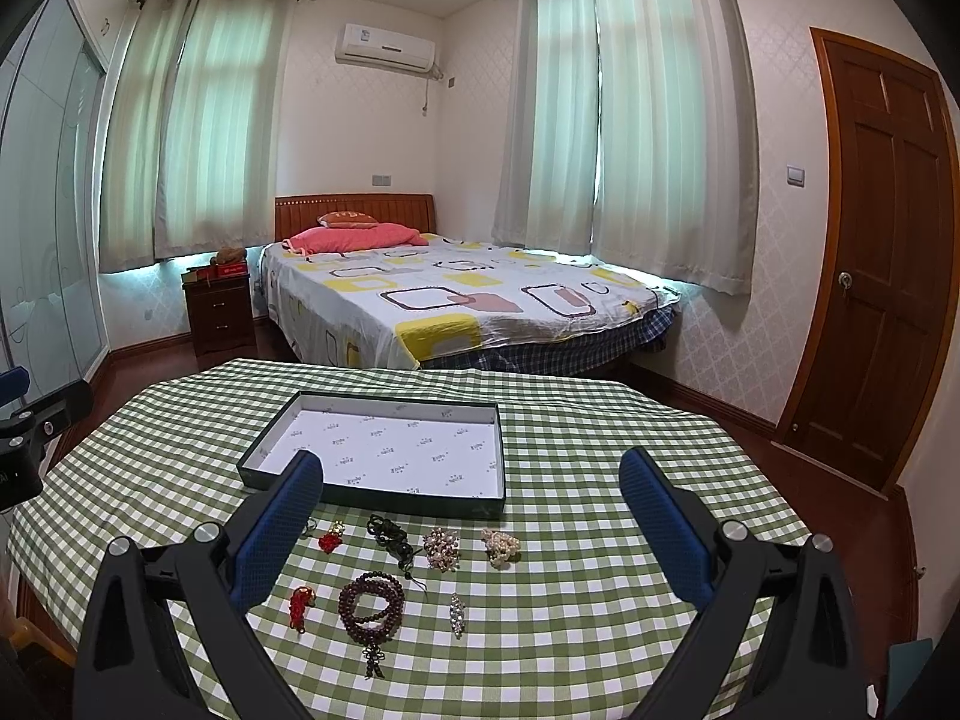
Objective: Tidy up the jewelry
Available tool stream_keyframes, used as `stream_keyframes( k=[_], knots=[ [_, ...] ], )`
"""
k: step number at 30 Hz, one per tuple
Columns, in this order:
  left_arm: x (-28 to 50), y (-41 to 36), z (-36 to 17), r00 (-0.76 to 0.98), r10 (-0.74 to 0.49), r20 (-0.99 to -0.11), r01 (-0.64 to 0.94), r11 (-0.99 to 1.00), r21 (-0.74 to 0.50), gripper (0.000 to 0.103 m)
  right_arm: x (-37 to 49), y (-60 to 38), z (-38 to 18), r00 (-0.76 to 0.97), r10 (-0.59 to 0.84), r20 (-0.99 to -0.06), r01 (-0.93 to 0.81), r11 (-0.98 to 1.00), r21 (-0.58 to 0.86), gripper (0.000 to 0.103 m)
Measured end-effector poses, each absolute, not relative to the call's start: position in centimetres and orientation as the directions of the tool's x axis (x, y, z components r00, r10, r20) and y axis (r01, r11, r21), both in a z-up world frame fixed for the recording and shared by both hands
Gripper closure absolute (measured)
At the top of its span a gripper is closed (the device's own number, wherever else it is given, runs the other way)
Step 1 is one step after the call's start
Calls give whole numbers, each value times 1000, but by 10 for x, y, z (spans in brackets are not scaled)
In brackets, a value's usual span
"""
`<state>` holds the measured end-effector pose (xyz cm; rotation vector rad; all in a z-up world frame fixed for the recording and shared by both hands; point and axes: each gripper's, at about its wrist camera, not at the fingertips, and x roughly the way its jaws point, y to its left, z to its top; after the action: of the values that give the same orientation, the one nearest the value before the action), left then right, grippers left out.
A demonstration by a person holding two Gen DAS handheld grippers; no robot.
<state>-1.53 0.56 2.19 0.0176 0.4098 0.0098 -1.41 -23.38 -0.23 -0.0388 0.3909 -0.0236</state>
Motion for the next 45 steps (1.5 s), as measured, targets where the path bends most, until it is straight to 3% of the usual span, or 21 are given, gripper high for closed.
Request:
stream_keyframes(
  k=[45],
  knots=[
    [-12,8,11,905,17,-424,-14,1000,8,3,-16,-230,-4,920,-25,-390,9,999,-41,6]
  ],
)
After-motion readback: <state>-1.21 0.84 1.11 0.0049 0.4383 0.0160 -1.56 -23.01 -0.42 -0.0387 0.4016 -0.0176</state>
